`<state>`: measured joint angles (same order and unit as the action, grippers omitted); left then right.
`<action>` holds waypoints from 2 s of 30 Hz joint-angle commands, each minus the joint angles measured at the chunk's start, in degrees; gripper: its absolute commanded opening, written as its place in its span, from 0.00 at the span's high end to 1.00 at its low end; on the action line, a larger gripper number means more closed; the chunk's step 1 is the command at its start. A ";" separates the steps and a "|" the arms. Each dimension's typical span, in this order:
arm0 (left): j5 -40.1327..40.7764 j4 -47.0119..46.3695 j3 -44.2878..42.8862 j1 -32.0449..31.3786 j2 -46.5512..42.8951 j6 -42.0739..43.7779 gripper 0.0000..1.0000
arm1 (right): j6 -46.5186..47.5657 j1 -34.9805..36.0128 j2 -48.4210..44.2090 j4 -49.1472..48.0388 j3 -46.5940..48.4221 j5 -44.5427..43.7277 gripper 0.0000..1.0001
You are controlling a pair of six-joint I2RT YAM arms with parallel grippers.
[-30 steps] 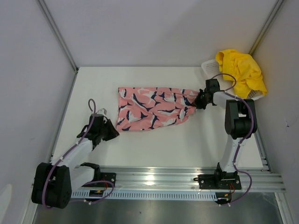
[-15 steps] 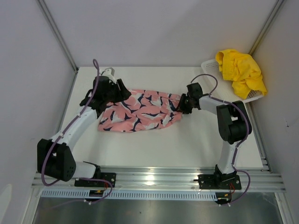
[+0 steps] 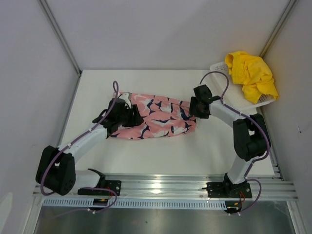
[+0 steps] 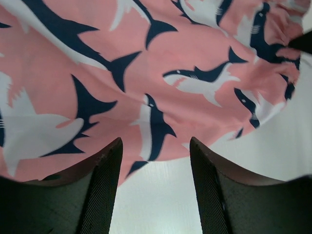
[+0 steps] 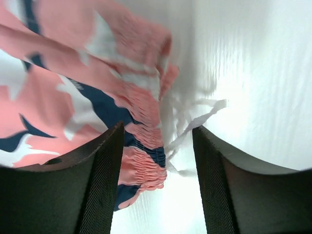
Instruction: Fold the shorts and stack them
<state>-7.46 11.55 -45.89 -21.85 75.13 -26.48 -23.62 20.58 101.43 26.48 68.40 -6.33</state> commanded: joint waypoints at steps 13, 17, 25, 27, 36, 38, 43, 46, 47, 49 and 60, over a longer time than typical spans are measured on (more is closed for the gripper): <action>-0.97 -14.54 8.36 -6.89 3.79 -0.50 0.39 | 19.57 9.47 9.57 0.67 24.66 -4.84 0.41; -1.50 -16.30 8.54 -6.89 6.77 -0.42 0.40 | 21.76 11.24 15.02 2.08 30.02 -4.75 0.39; -1.68 -15.86 9.15 -7.77 9.77 -0.33 0.41 | 23.35 12.56 23.81 2.00 35.31 -7.29 0.39; -0.89 -15.33 8.97 -8.30 9.94 -0.33 0.41 | 25.19 12.56 25.92 1.91 36.79 -7.82 0.39; -0.09 -14.45 9.50 -9.27 12.58 -0.41 0.45 | 26.87 12.82 29.53 0.59 39.18 -12.22 0.73; -0.18 -14.71 9.85 -9.27 13.19 -0.41 0.46 | 27.92 12.82 29.44 0.07 38.91 -11.96 0.80; -0.18 -15.07 10.64 -9.36 13.64 -0.50 0.47 | 29.33 12.65 29.09 -1.60 38.12 -13.79 1.00; -0.18 -14.98 10.73 -9.44 13.99 -0.41 0.47 | 29.42 12.03 29.18 -2.92 38.73 -13.98 1.00; -0.18 -14.98 10.82 -9.53 14.07 -0.33 0.48 | 29.50 11.86 29.27 -3.45 39.17 -14.15 1.00; -0.18 -14.98 11.17 -9.53 13.99 -0.33 0.48 | 29.94 11.68 29.53 -4.15 39.35 -15.63 1.00; -0.18 -15.51 12.23 -9.62 13.81 -0.59 0.49 | 29.33 10.36 26.46 -4.77 37.43 -9.86 0.69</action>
<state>-7.79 -7.60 -35.38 -30.72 87.44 -26.96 5.43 31.18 130.93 22.39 105.51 -19.84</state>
